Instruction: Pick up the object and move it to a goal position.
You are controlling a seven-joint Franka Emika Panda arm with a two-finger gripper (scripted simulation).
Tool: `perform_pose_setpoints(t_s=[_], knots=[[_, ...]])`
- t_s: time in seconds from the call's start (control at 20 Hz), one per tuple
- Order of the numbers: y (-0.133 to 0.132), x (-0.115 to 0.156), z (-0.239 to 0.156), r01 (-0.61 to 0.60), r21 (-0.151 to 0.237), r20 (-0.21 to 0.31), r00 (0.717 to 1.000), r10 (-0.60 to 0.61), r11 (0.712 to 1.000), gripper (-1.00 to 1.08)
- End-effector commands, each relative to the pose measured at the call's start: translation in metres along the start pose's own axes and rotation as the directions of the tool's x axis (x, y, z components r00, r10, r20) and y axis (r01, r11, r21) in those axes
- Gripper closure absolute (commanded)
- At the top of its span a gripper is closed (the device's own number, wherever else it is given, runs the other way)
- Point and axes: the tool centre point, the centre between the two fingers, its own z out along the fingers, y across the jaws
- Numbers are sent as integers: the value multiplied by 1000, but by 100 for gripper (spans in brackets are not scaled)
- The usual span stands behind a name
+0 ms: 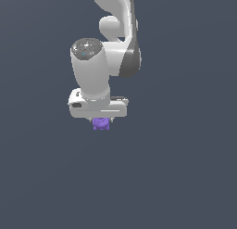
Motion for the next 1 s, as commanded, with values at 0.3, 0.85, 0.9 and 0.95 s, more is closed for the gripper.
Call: perform_pose_setpoints(t_s=[0.3,0.85,0.9,0.95], knots=[[1,1,-85,0,0,1,1000,0,1000,108],[2,5,-129,0,0,1,1000,0,1000,108],[2,5,-130,0,0,1,1000,0,1000,108],[2,5,-130,0,0,1,1000,0,1000,108]])
